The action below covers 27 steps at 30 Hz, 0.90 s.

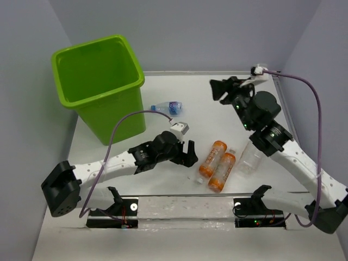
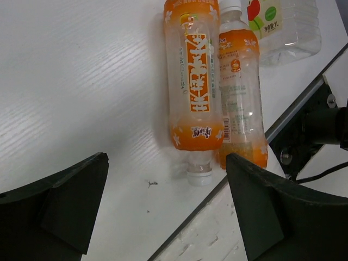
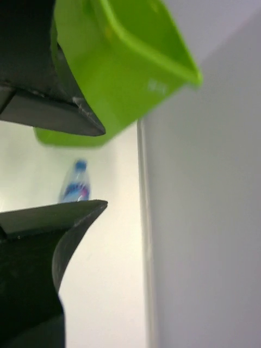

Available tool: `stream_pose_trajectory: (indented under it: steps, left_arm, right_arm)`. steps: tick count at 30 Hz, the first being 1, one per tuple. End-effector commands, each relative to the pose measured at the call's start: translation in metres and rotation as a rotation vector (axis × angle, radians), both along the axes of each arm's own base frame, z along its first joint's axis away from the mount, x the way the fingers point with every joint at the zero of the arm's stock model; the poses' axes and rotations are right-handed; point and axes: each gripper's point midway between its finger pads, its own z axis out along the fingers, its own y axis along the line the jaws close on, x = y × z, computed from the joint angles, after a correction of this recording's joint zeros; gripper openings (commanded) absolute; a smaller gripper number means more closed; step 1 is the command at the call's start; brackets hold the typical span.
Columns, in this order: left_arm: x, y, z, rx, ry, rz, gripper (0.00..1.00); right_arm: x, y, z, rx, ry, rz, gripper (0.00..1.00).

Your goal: Put the plastic bottles in the bin

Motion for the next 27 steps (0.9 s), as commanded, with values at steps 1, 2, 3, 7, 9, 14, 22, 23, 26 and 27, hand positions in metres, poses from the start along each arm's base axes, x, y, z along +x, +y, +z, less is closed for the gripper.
stream_pose_trajectory:
  steps: [1, 2, 3, 7, 9, 14, 22, 23, 26, 27]
  left_arm:
    - [0.013, -0.047, 0.024, -0.033, -0.093, -0.070, 0.99]
    - [0.015, -0.053, 0.012, 0.000, -0.081, -0.077, 0.99]
    - [0.019, -0.061, 0.019, -0.006, -0.097, -0.082, 0.99]
    - [0.029, -0.084, 0.010, 0.019, -0.093, -0.104, 0.99]
    - [0.034, -0.097, 0.003, 0.036, -0.087, -0.115, 0.99]
    - [0.045, -0.116, -0.023, 0.092, -0.071, -0.127, 0.98]
    - [0.062, -0.125, -0.059, 0.184, -0.061, -0.084, 0.90]
    - [0.062, -0.123, -0.064, 0.209, -0.052, -0.084, 0.86]
    - [0.064, -0.124, -0.071, 0.220, -0.052, -0.083, 0.75]
    - [0.064, -0.124, -0.072, 0.222, -0.051, -0.085, 0.72]
  right_arm:
    - [0.000, -0.080, -0.163, -0.096, 0.416, -0.247, 0.48]
    - [-0.013, -0.093, -0.174, -0.074, 0.455, -0.278, 0.45]
    - [-0.020, -0.098, -0.187, -0.071, 0.486, -0.288, 0.45]
    - [-0.055, -0.111, -0.238, -0.040, 0.630, -0.295, 0.54]
    - [-0.070, -0.115, -0.261, -0.044, 0.692, -0.287, 0.68]
    - [-0.100, -0.122, -0.283, 0.029, 0.789, -0.286, 0.80]
    - [-0.134, -0.131, -0.322, 0.060, 0.941, -0.309, 0.82]
    - [-0.136, -0.131, -0.326, 0.052, 0.956, -0.308, 0.82]
    - [-0.140, -0.131, -0.334, 0.045, 0.981, -0.307, 0.82]
    - [-0.141, -0.132, -0.335, 0.039, 0.988, -0.310, 0.82]
